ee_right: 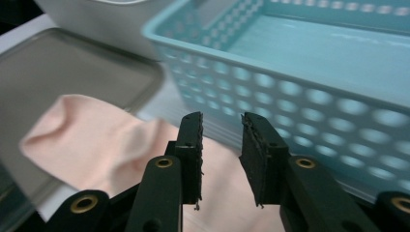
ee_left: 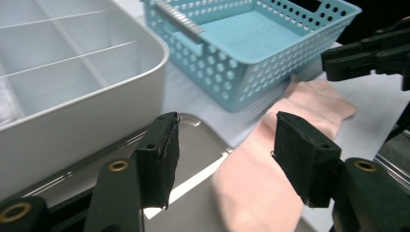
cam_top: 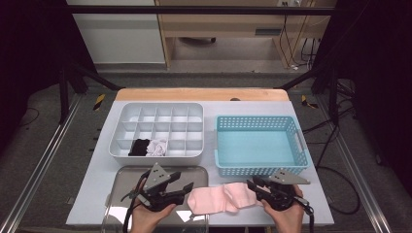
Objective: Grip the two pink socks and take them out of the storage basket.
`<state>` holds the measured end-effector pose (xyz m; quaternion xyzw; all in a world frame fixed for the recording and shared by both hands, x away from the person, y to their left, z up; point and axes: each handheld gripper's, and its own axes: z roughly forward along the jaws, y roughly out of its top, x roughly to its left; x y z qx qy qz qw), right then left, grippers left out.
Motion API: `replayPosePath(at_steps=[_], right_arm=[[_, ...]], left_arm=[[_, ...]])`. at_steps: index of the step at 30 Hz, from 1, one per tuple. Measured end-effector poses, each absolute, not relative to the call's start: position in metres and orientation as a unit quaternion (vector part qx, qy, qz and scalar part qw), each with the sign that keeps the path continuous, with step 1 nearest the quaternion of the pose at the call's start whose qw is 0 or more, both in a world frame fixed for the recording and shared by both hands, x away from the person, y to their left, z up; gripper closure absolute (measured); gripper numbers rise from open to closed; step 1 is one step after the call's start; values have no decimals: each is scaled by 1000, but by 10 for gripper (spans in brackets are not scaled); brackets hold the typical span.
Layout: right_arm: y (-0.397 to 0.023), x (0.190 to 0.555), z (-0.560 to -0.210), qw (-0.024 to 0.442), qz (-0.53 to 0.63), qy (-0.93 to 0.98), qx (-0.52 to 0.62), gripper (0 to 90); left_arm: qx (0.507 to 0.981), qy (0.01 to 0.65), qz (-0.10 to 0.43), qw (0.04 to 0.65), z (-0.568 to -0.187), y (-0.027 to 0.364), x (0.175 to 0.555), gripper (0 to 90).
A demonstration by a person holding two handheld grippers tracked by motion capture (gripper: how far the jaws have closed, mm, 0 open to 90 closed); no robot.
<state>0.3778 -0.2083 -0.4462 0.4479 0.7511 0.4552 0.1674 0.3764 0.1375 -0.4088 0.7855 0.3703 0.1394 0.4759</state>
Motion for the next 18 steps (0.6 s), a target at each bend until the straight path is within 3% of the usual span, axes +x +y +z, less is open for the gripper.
replayPosePath(at_steps=[8, 18], right_arm=[[-243, 383, -462, 187, 420, 745, 483, 683], [-254, 389, -476, 186, 379, 759, 496, 702]], left_arm=[[806, 354, 133, 456, -409, 88, 386, 416], [826, 361, 115, 418, -433, 37, 398, 437]])
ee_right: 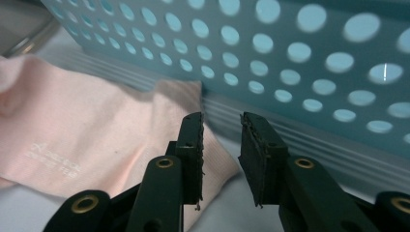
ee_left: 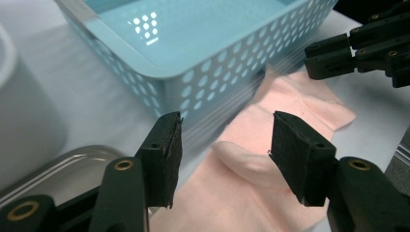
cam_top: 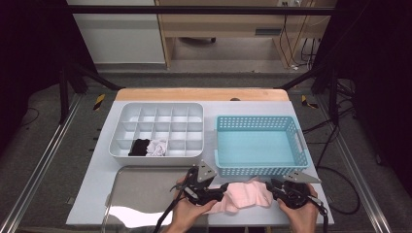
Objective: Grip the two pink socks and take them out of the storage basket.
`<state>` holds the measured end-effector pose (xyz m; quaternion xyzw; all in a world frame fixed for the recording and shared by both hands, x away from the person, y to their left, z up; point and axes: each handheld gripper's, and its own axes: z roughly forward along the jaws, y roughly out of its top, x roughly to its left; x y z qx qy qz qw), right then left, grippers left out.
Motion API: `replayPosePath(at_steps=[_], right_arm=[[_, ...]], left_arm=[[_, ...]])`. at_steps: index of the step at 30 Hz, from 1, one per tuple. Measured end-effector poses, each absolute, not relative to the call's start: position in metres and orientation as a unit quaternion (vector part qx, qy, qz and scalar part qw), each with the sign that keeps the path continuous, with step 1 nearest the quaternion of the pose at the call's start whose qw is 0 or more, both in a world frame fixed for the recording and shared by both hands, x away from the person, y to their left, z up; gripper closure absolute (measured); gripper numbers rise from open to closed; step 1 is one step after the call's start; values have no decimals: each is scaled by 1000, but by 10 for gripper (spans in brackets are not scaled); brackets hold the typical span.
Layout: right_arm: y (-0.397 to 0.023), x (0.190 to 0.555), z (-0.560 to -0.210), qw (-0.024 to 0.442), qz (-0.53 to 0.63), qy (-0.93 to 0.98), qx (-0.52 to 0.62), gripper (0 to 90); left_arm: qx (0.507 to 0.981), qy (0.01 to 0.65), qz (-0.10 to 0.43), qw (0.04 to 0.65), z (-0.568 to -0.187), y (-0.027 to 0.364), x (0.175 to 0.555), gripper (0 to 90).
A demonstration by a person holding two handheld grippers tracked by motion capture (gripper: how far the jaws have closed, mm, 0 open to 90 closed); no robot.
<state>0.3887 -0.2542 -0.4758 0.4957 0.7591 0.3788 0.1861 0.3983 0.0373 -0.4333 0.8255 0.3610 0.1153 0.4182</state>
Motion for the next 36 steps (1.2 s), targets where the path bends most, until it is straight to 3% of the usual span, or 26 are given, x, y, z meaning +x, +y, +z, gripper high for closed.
replayPosePath(at_steps=[3, 8, 12, 17, 25, 36], right_arm=[[-256, 389, -479, 179, 375, 759, 501, 700], [-256, 388, -483, 166, 375, 758, 506, 747], [-253, 388, -482, 164, 371, 763, 503, 829], [-253, 387, -478, 158, 370, 763, 505, 849], [-248, 373, -449, 174, 416, 750, 485, 853], [-208, 373, -440, 129, 455, 762, 442, 852]], left_arm=[[836, 360, 110, 399, -443, 29, 402, 442], [844, 366, 87, 382, -458, 25, 405, 525], [851, 370, 75, 365, -468, 24, 405, 684], [848, 370, 70, 373, -469, 27, 405, 850], [838, 347, 67, 416, -435, 52, 396, 862], [827, 357, 77, 427, -426, 112, 381, 859]])
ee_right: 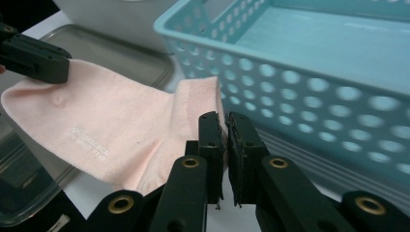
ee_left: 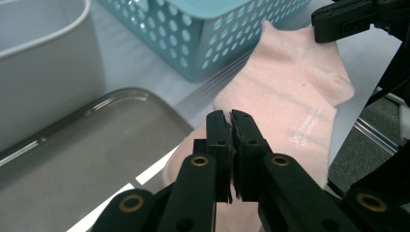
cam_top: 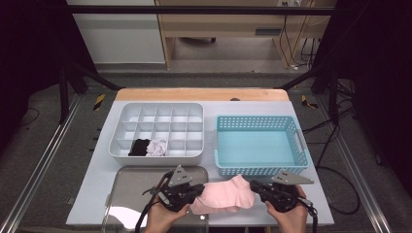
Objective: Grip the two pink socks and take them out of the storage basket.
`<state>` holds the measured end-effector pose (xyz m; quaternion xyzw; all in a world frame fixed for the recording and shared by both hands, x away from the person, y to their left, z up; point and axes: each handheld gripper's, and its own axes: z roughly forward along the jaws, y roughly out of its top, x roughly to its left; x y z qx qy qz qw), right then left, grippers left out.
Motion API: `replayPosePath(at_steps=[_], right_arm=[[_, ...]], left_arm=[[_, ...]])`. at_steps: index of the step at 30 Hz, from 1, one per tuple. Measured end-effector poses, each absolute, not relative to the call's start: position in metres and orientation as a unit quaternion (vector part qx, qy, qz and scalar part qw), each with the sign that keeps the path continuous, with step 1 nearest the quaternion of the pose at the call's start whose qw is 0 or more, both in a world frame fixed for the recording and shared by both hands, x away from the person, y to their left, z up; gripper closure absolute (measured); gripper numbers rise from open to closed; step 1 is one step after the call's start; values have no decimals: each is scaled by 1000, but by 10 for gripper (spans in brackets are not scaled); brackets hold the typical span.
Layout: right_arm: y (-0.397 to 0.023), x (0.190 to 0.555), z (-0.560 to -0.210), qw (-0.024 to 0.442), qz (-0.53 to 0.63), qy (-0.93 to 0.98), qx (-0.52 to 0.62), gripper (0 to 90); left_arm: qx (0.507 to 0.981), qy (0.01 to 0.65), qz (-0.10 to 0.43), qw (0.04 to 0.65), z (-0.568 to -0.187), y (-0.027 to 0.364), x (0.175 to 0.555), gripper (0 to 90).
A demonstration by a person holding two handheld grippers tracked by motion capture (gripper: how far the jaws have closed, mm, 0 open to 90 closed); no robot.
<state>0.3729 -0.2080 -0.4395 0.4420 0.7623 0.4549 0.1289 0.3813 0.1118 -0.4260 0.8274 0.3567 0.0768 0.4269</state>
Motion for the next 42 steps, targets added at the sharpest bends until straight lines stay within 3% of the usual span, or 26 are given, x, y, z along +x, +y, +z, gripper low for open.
replayPosePath(at_steps=[12, 30, 38, 42], right_arm=[[-186, 388, -461, 108, 419, 788, 438, 852], [-175, 388, -475, 99, 399, 804, 431, 841], [-181, 384, -474, 107, 410, 795, 434, 757], [-183, 381, -477, 100, 412, 793, 437, 771]], left_arm=[[834, 369, 55, 407, -453, 124, 375, 854], [836, 373, 78, 394, -460, 129, 374, 848], [835, 367, 99, 398, -460, 129, 373, 799], [837, 360, 97, 400, -458, 127, 371, 862]])
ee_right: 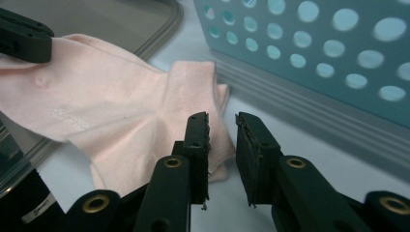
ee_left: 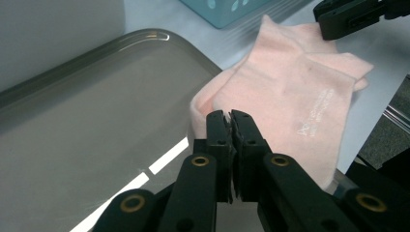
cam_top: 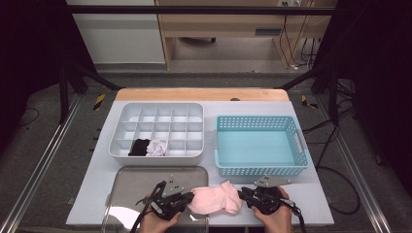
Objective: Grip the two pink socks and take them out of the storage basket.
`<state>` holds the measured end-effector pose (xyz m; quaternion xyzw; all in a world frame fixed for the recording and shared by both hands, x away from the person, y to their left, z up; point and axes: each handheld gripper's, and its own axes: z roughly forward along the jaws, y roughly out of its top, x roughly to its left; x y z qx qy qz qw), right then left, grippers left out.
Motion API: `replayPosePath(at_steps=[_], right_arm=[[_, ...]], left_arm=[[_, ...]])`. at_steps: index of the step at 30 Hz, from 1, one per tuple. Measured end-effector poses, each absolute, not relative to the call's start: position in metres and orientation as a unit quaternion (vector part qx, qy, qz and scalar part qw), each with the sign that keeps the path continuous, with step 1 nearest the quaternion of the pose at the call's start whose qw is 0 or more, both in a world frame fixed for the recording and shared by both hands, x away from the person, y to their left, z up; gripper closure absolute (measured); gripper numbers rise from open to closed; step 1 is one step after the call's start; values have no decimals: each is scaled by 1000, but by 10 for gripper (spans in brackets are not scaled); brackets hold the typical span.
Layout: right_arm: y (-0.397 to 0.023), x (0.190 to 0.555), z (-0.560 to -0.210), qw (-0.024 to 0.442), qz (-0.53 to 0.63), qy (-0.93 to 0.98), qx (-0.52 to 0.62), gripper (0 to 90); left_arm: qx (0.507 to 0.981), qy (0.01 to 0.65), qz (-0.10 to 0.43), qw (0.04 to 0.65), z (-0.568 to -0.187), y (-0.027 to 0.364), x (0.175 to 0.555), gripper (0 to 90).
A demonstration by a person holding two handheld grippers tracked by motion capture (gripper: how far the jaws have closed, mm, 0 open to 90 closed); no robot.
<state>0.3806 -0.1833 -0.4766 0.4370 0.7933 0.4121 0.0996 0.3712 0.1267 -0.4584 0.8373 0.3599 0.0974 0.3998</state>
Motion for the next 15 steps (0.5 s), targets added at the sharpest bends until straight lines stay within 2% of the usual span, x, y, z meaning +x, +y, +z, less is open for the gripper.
replayPosePath(at_steps=[5, 11, 12, 15], right_arm=[[-183, 382, -473, 103, 407, 800, 427, 900], [-188, 377, -470, 102, 411, 795, 434, 893], [-187, 377, -470, 101, 412, 793, 436, 828], [-184, 381, -473, 109, 419, 792, 430, 774]], left_arm=[[833, 353, 113, 410, -453, 124, 374, 863], [829, 360, 107, 414, -456, 126, 380, 860], [829, 360, 107, 414, -456, 126, 380, 860], [831, 357, 108, 413, -457, 127, 378, 860]])
